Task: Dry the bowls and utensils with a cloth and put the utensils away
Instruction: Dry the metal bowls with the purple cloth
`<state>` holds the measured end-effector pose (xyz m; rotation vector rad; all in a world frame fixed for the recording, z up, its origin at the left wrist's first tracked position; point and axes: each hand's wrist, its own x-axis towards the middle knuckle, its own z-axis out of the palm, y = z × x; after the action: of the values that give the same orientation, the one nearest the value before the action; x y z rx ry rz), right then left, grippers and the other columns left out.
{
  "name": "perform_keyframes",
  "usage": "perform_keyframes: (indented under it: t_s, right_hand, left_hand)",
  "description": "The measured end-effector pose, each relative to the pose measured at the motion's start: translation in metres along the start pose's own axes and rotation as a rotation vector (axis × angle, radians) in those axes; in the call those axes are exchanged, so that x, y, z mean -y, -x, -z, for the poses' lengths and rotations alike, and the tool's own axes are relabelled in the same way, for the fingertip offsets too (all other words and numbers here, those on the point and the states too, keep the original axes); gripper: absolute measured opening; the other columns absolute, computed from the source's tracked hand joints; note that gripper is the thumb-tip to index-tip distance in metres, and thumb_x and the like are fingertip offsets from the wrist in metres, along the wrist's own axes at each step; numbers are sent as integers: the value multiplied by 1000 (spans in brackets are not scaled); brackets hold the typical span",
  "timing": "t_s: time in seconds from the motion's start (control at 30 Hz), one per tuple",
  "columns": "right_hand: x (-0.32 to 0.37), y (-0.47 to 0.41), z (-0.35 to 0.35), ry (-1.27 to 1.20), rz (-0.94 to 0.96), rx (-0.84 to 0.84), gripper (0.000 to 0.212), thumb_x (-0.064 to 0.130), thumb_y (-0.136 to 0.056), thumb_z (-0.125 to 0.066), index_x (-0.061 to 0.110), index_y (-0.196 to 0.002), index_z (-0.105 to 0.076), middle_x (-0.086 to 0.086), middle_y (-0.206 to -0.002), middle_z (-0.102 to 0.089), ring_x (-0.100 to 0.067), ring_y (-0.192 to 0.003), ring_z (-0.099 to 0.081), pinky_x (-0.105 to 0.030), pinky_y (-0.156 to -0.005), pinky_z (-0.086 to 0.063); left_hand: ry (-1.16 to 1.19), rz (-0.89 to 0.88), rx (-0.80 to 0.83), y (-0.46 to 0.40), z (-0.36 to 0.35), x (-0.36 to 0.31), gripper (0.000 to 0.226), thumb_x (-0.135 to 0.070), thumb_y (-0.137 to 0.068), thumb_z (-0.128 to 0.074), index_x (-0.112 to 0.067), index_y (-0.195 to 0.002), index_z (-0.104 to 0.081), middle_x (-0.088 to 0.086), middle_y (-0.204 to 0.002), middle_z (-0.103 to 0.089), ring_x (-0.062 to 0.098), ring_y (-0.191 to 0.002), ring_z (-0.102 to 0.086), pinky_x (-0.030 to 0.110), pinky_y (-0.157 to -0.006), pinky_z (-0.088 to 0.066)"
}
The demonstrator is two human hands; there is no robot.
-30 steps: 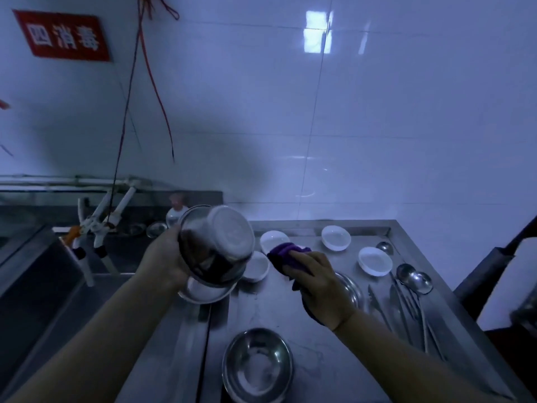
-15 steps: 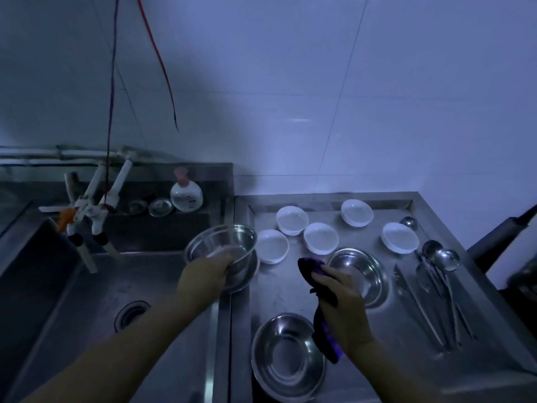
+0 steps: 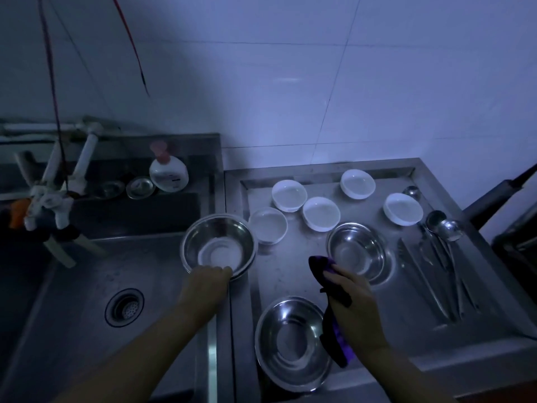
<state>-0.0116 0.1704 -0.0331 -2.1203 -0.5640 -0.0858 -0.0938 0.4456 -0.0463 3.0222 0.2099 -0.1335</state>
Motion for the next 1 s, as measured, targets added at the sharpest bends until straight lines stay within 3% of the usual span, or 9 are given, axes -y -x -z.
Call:
perform_keyframes:
  t_s: [0.17,0.33,0.4,0.47,0.53,0.6,0.73,0.87,1.0]
  right_hand:
    - [2,1,-5,-10,33,8,51,-30,-58,-72,-1,-100,-71,-14,-108,-62,-39,-100,-58,-54,-83,-53]
    - [15,0,-3,114,161,15,59,-28,-51,-76,0,-104,-70,-9,-111,-62,-16,-104,-52,-16,-96,-41]
    - [24,0,-1,143,218,39,65,-25,-52,-76,-1,-112,-67,-11,-116,-61,-15,-107,-51,-16,-98,-40]
    - [35,1,-2,122,261,66,68,-17,-59,-73,2,-124,-59,-11,-124,-56,-18,-113,-51,-27,-97,-44]
    - [45,1,-5,90,320,81,71,-4,-66,-71,7,-131,-47,-6,-131,-48,-19,-119,-49,-32,-97,-45]
    - [51,1,-10,94,348,81,84,-5,-61,-82,7,-133,-39,-5,-134,-42,-20,-122,-45,-30,-101,-43]
    - [49,4,-4,79,355,86,103,13,-56,-91,5,-138,-31,-5,-141,-32,-13,-135,-31,-18,-110,-29]
    - [47,9,14,-26,181,83,107,55,-62,-78,2,-142,-31,-11,-146,-36,-18,-136,-34,-27,-112,-29]
    - [41,-1,27,-383,-288,100,87,30,-65,-73,19,-142,-33,5,-138,-47,-11,-128,-43,-34,-108,-37]
  left_hand:
    - [-35,6,-29,4,-9,3,25,-24,-66,-82,-15,-60,-59,4,-52,-59,23,-45,-56,27,-45,-41]
    - [30,3,-169,5,4,-8,33,-29,-71,-77,-6,-95,-70,10,-84,-70,28,-78,-67,33,-71,-53]
    - [267,16,-215,4,17,-28,42,-33,-74,-69,-11,-110,-65,4,-97,-68,25,-92,-63,35,-80,-50]
    - [713,158,-34,1,35,-56,51,-50,-74,-59,-24,-118,-58,-9,-105,-60,12,-99,-56,33,-86,-46]
    - [1128,271,114,-7,50,-80,40,-55,-70,-64,-32,-102,-59,-13,-99,-64,-3,-86,-60,19,-79,-49]
    - [1367,286,157,-14,58,-93,18,-38,-78,-71,-26,-89,-64,-7,-83,-69,-3,-68,-65,13,-61,-50]
    - [1598,244,58,-15,73,-96,8,-7,-84,-65,-13,-89,-67,0,-73,-71,9,-66,-66,18,-57,-51]
    - [1614,44,101,-14,91,-97,14,2,-85,-59,-10,-85,-65,-3,-66,-67,6,-61,-62,14,-53,-46]
    - [1518,-62,175,-14,105,-94,21,-4,-83,-63,-23,-78,-69,-1,-71,-66,11,-66,-62,19,-57,-48]
